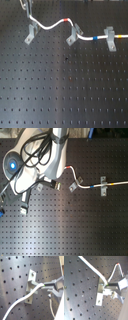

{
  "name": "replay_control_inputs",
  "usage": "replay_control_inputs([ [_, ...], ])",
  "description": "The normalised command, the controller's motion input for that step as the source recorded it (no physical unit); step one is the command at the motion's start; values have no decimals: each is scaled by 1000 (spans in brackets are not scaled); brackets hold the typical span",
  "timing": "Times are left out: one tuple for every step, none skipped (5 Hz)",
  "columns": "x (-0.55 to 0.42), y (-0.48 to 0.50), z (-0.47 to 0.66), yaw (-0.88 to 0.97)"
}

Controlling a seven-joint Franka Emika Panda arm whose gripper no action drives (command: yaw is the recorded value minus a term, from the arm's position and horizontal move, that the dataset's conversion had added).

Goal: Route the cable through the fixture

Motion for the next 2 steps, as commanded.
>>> replay_control_inputs([
  [231,109,6,-23],
  [195,216,151,0],
])
